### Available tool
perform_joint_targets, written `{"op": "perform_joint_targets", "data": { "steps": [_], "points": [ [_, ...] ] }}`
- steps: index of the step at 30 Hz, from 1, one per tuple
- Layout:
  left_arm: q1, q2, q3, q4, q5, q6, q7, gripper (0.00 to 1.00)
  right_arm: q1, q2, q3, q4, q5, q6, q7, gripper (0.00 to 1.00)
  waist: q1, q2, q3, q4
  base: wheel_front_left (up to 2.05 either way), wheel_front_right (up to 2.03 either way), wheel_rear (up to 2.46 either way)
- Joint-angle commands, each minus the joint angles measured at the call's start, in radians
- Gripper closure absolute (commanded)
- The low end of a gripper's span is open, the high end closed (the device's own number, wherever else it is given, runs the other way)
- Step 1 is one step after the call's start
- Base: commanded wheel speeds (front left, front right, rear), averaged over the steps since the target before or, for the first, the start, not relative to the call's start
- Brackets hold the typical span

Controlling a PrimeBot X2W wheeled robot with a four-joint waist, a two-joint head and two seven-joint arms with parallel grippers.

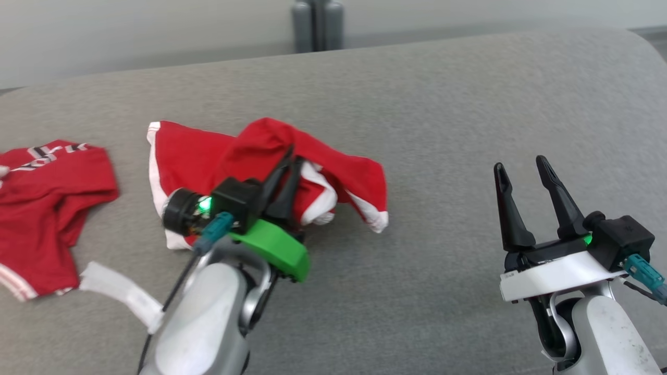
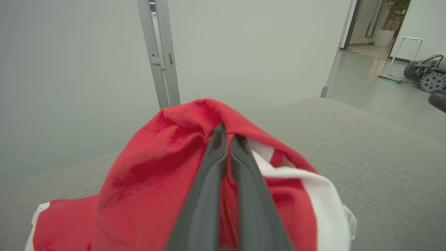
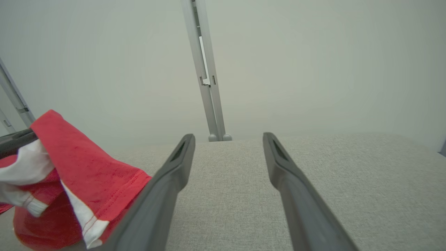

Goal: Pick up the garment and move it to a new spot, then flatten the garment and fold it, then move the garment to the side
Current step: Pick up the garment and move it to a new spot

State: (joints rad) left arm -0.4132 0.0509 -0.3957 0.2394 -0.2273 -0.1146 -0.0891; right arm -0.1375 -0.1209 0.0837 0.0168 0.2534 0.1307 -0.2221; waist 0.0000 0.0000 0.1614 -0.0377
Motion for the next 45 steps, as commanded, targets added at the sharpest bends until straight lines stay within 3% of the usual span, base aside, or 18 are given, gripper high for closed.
{"op": "perform_joint_targets", "data": {
  "steps": [1,6,11,13,14,24,37,45],
  "points": [
    [-0.032,0.002,-0.034,0.006,-0.015,-0.005,0.0,1.0,-0.019,0.004,0.002,0.007,0.008,0.0,-0.011,0.0,0.0,0.0,0.091,-0.147,0.0,0.0,0.0],
    [-0.099,0.004,-0.175,0.052,-0.065,0.011,0.0,1.0,-0.038,0.02,-0.002,0.031,0.019,0.0,-0.028,0.0,0.0,0.0,0.149,-0.229,0.0,0.0,0.0],
    [-0.135,0.004,-0.259,0.139,-0.113,0.022,0.008,1.0,-0.052,0.029,-0.003,0.05,0.021,0.0,-0.039,0.0,0.0,0.0,0.176,-0.254,0.0,0.0,0.0],
    [-0.146,0.003,-0.282,0.168,-0.126,0.027,0.001,0.09,-0.057,0.03,-0.005,0.057,0.021,0.0,-0.041,0.0,0.0,0.0,0.177,-0.252,0.0,0.0,0.0],
    [-0.153,0.003,-0.295,0.177,-0.13,0.029,-0.01,0.0,-0.06,0.031,-0.006,0.06,0.021,0.0,-0.043,0.0,0.0,0.0,0.174,-0.246,0.0,0.0,0.0],
    [-0.115,0.013,-0.307,0.149,-0.14,0.096,-0.144,0.0,-0.028,0.015,-0.002,0.072,0.001,0.0,-0.044,0.0,0.0,0.0,0.074,-0.132,0.0,0.0,0.0],
    [0.081,0.136,-0.046,0.004,-0.194,0.259,-0.177,0.0,0.034,-0.004,-0.004,0.051,-0.012,0.0,-0.019,0.0,0.0,0.0,-0.025,-0.002,0.0,0.0,0.0],
    [0.208,0.178,0.093,-0.075,-0.179,0.286,-0.177,0.0,0.066,-0.005,-0.004,0.031,-0.016,0.0,0.009,0.0,0.0,0.0,-0.063,0.027,0.0,0.0,0.0]
  ]
}}
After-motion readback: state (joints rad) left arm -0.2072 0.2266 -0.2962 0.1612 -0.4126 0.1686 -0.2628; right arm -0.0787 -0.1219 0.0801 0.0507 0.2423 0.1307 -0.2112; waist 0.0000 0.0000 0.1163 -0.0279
